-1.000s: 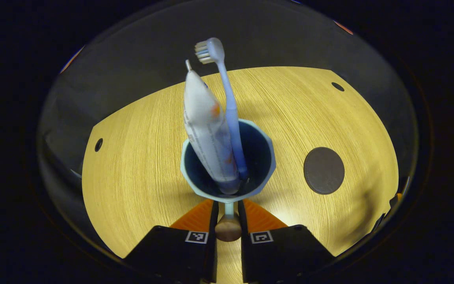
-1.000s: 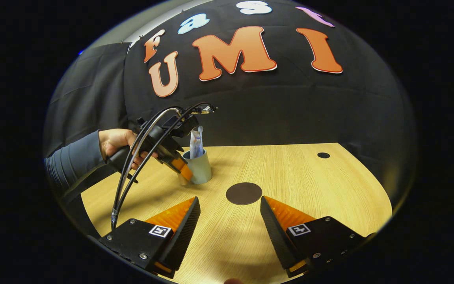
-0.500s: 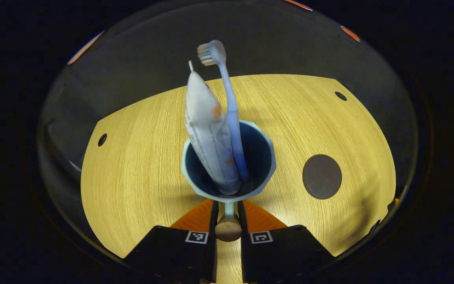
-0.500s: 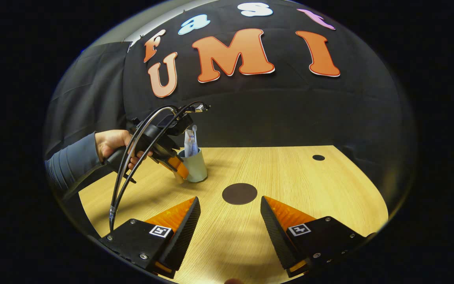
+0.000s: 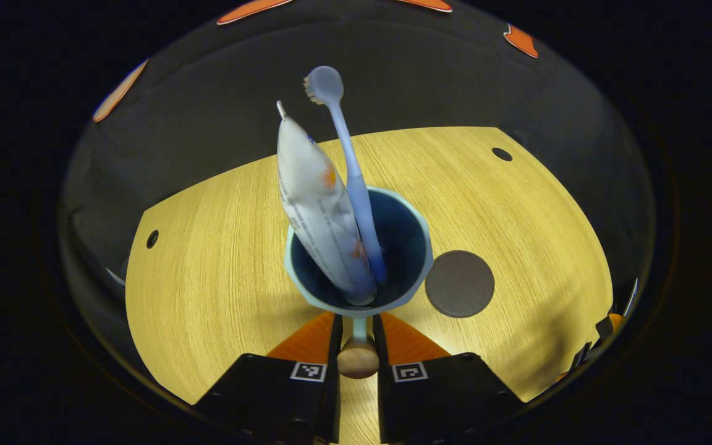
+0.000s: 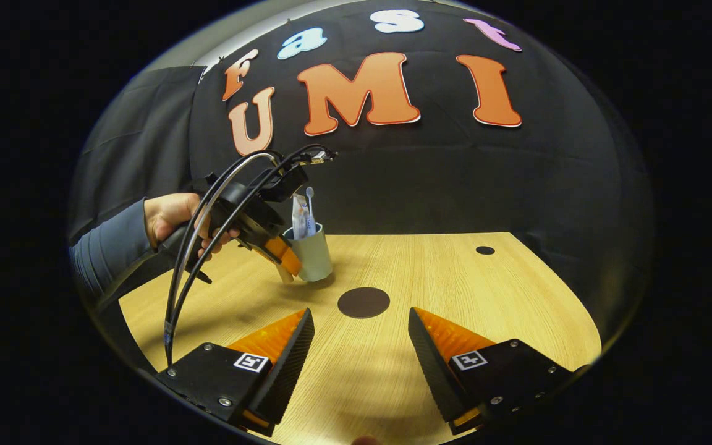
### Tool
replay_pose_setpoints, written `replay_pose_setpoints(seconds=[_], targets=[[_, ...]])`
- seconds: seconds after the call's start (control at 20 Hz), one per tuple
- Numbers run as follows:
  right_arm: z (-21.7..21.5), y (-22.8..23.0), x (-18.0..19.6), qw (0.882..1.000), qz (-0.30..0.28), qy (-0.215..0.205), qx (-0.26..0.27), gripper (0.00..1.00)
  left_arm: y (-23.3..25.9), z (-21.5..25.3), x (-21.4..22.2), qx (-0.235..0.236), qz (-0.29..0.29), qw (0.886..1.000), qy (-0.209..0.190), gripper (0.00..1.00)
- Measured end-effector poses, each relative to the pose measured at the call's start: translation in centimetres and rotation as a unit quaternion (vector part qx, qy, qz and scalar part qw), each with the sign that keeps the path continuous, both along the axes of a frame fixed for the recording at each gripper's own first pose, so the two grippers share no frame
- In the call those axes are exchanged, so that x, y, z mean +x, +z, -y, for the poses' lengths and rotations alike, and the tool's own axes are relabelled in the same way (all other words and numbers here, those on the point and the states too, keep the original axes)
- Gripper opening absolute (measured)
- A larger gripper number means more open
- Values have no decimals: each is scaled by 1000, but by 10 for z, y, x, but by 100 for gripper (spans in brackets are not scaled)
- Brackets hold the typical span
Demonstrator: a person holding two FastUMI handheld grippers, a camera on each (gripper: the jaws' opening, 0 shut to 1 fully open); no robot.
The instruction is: Put the toothbrush and toothpaste on the desktop into the cup, then pick up the cup and place it on the coaster on the desktop.
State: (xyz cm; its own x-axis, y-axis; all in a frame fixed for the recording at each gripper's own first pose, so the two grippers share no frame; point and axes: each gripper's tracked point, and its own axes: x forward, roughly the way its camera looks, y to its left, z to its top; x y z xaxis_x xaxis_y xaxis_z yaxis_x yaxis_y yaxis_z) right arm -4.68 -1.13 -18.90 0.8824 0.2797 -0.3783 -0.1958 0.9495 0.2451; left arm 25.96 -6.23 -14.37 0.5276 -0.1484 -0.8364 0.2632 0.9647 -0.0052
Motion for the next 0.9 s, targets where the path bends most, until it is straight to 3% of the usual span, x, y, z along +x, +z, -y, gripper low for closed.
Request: replay_pose_setpoints(seconds=[0.6, 0.9], targets=[[22, -3, -14, 1000, 0, -25, 0, 92, 0, 0, 0, 5, -4, 998, -61, 24], [37, -8, -20, 999, -5, -38, -4, 92, 8, -4, 2, -1, -20, 997, -71, 24]])
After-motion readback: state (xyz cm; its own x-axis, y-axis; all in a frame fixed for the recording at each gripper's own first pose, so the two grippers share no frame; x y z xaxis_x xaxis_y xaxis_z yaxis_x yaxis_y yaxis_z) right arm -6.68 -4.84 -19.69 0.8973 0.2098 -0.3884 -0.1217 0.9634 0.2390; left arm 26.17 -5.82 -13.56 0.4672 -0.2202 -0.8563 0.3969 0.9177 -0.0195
